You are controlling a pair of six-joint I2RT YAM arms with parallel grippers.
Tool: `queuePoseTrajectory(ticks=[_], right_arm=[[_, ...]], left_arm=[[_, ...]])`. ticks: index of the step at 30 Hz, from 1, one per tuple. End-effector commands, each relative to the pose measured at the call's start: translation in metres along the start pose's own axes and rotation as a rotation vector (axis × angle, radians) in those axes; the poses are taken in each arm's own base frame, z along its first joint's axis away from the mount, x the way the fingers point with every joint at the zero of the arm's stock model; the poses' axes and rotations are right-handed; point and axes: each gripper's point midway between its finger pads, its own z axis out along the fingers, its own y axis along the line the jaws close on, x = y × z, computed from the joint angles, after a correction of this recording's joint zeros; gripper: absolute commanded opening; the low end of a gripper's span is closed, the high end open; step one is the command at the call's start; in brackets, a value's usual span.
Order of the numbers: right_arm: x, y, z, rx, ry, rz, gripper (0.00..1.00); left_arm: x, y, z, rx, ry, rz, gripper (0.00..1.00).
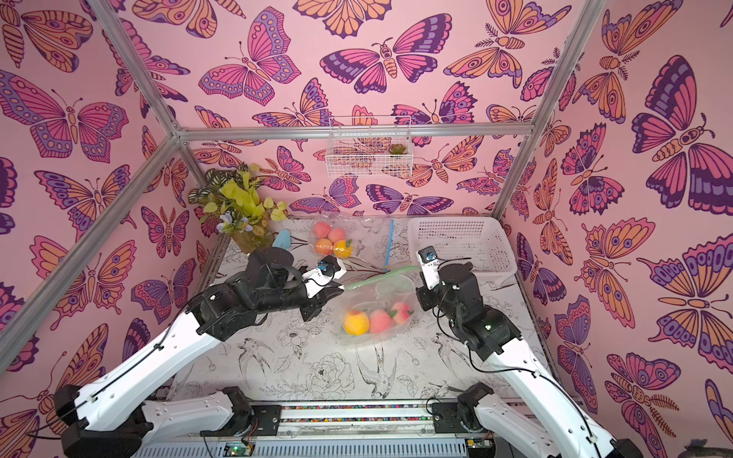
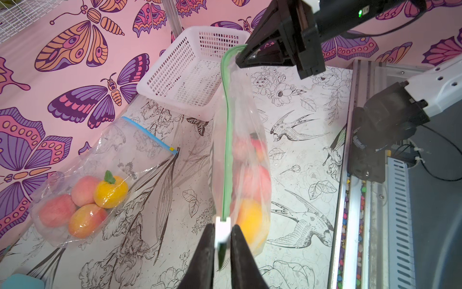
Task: Place the peach in a zip-top bag and seal the zipper
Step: Zip the zipper on the zipper food storage bag, then pick up the zipper food storage bag at the center of the board.
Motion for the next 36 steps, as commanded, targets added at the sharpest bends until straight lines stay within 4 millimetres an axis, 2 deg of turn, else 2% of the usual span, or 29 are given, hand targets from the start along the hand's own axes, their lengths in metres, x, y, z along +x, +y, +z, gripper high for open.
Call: queuePoseTrajectory(ticks=[1, 4, 6, 11, 16, 24, 25, 30, 36], right_arm=[[0.001, 0.005, -0.005, -0.037, -0.015, -0.053, 0.00], [0.002, 0.017, -0.008, -0.108, -0.027, -0.093, 0.00], [0.003, 0.023, -0.009, -0.143, -0.027, -0.106, 0.00], [0.003, 0.036, -0.012, -0.223, -0.033, -0.137, 0.00], [-0.001, 0.050, -0.019, -0.308, -0.053, -0.179, 0.00], [-0.008, 0.067, -0.028, -0.406, -0.067, -0.237, 0.00], [-0.008, 0.068, -0.029, -0.414, -0.066, -0.245, 0.00], [-0.009, 0.074, -0.032, -0.439, -0.063, -0.276, 0.00], [-0.013, 0.078, -0.033, -0.455, -0.067, -0.293, 0.00]], left_arm=[[0.003, 0.000, -0.006, -0.003, 0.008, -0.014, 0.30], [-0.004, 0.000, -0.009, -0.002, -0.012, -0.006, 0.50], [-0.009, 0.002, -0.011, -0.009, -0.023, 0.006, 0.59], [-0.020, 0.009, -0.013, -0.037, -0.037, 0.030, 0.68], [-0.030, 0.009, -0.007, -0.014, -0.044, 0.046, 0.68], [-0.035, 0.011, 0.011, 0.016, -0.019, 0.057, 0.68], [-0.029, 0.012, 0.025, 0.029, 0.017, 0.052, 0.68], [-0.023, 0.008, 0.035, 0.068, 0.058, 0.052, 0.67], [-0.007, 0.003, 0.046, 0.113, 0.130, 0.033, 0.59]])
